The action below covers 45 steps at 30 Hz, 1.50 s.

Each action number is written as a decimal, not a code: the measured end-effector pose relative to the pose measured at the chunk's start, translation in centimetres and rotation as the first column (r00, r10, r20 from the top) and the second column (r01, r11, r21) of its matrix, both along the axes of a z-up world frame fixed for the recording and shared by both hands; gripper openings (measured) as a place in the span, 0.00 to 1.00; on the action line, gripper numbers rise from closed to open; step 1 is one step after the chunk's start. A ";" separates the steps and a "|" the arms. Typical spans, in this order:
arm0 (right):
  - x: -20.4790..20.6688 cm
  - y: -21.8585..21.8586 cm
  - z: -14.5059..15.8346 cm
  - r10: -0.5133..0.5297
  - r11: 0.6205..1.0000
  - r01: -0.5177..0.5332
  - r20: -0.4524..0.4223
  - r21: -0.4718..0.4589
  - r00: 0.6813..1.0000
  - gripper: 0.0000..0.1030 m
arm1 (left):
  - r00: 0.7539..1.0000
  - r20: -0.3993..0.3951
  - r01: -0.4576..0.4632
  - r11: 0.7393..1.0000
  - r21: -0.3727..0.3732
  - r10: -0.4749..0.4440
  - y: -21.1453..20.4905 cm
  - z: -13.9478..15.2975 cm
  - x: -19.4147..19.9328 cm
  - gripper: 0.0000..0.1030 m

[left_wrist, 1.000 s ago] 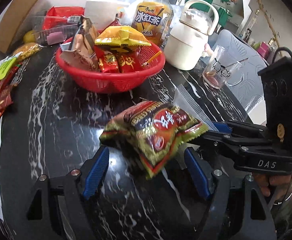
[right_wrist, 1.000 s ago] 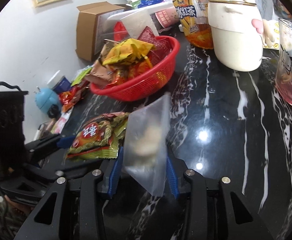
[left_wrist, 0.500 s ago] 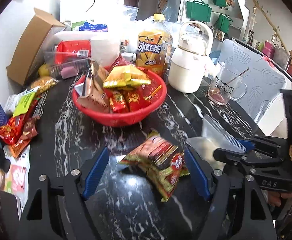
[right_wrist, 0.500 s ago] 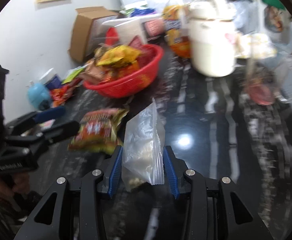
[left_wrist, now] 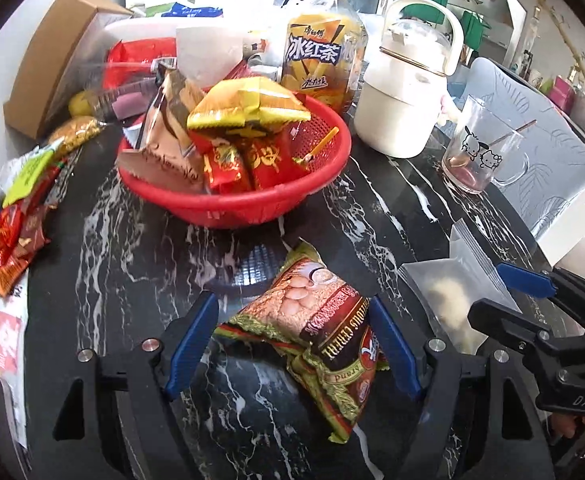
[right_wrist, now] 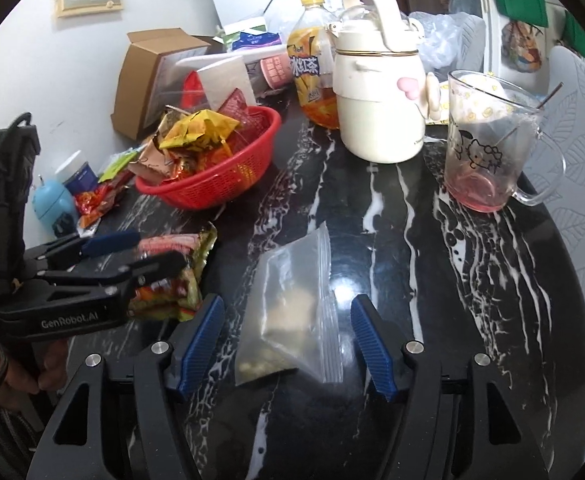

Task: Organize snacks
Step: 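Grasp the brown cereal bag with the left tool while the right tool grasps the clear zip bag, then lift the cereal bag and zip bag and carry both toward the red basket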

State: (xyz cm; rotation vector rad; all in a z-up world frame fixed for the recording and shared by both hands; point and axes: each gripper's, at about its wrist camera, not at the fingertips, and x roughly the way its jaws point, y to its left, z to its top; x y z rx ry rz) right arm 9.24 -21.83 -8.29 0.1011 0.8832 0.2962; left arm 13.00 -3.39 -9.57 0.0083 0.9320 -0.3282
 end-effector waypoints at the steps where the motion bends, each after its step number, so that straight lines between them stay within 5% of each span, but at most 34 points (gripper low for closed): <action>1: 0.1 0.2 0.0 0.002 1.000 -0.002 0.002 -0.009 1.000 0.65 | 1.000 0.001 0.002 1.000 -0.007 -0.002 0.2 -0.1 -0.1 0.76; 13: 2.0 0.4 -1.1 -0.005 0.999 0.006 0.015 -0.048 1.000 0.63 | 0.999 -0.042 0.010 0.999 -0.047 -0.012 1.3 -0.4 -0.1 0.77; 22: 1.7 0.2 -0.4 0.009 1.000 -0.009 0.025 0.022 1.000 0.59 | 0.997 0.076 -0.018 0.978 0.209 0.002 2.0 1.2 -2.8 0.77; 30: 1.9 1.0 -1.1 0.002 0.998 -0.002 0.004 -0.055 1.000 0.59 | 1.000 0.017 -0.017 0.996 0.084 0.016 2.4 1.3 -2.4 0.77; 36: 2.1 0.6 -2.2 -0.009 0.999 0.008 -0.034 -0.048 0.999 0.59 | 0.990 -0.120 -0.075 0.997 -0.008 0.073 2.2 -0.9 0.1 0.77; 40: 2.2 0.4 -2.5 0.001 1.000 -0.002 -0.046 -0.019 0.999 0.43 | 0.990 -0.110 -0.089 0.996 0.003 0.089 2.0 -1.4 0.5 0.76; 42: 2.3 0.3 -2.6 0.006 1.000 -0.006 -0.054 0.002 0.999 0.43 | 0.992 -0.096 -0.077 0.996 0.042 0.081 1.4 -1.5 0.5 0.58; 45: 2.4 0.4 -2.7 0.023 0.999 -0.020 -0.075 0.034 0.997 0.41 | 0.996 -0.065 -0.047 0.993 0.104 0.054 0.5 -1.6 0.1 0.52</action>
